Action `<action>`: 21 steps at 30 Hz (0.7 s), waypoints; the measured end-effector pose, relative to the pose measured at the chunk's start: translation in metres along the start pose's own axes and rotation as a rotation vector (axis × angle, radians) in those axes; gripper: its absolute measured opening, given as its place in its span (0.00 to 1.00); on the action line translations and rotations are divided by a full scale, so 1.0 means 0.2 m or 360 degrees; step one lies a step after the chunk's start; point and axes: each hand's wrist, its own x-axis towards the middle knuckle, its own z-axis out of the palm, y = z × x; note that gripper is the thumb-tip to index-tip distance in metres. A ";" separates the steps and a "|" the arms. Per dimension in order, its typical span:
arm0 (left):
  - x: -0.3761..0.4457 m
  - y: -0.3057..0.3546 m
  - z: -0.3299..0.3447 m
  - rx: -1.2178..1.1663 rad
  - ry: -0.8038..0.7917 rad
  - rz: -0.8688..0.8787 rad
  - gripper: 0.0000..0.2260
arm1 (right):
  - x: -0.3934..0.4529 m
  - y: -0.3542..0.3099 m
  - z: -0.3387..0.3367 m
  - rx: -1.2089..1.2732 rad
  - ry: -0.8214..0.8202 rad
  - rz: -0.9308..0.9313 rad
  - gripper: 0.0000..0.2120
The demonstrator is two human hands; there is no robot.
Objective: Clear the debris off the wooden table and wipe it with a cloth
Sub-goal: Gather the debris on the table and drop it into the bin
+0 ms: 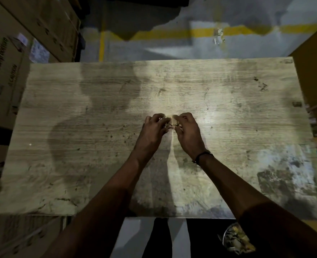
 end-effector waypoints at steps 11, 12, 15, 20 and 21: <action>-0.03 0.06 0.04 0.0137 0.0138 -0.0089 0.11 | 0.02 -0.04 -0.03 -0.0097 -0.0137 0.0032 0.20; -0.02 0.05 0.04 0.0179 0.0142 -0.0068 0.10 | 0.02 -0.05 -0.03 -0.0081 -0.0129 0.0049 0.21; -0.01 0.04 0.04 0.0283 0.0172 0.0024 0.07 | 0.01 -0.05 -0.02 -0.0017 -0.0122 0.0054 0.19; 0.02 0.02 0.04 0.0343 0.0210 0.0146 0.05 | 0.01 -0.04 -0.02 0.0041 -0.0126 0.0049 0.20; 0.03 0.02 0.04 0.0319 0.0203 0.0131 0.05 | 0.01 -0.03 -0.01 0.0059 -0.0090 0.0047 0.18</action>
